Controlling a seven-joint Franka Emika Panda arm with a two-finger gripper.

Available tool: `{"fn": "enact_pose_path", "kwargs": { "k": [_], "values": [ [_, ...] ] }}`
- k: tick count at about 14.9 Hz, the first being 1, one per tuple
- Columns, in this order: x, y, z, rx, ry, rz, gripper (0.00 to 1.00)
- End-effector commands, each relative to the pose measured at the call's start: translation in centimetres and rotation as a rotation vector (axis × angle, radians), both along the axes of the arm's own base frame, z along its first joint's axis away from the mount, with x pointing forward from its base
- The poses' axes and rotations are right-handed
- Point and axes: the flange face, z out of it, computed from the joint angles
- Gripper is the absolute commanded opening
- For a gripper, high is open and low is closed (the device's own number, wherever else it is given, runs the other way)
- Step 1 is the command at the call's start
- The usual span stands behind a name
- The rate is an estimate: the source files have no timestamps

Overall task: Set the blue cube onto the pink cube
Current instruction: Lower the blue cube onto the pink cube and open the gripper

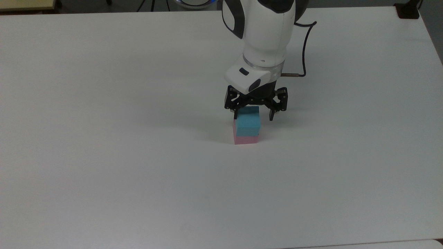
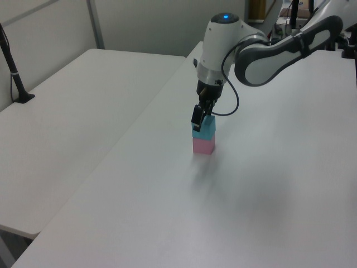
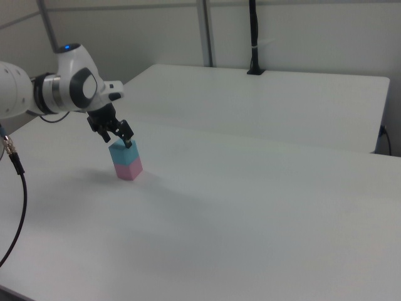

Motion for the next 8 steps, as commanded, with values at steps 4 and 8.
{"fn": "enact_pose_path", "kwargs": {
  "k": [4, 8],
  "values": [
    [-4.9, -8.7, 9.6, -0.119, 0.185, -0.093, 1.00],
    [-6.0, -12.7, 12.6, -0.033, 0.214, -0.111, 1.00]
  ]
}}
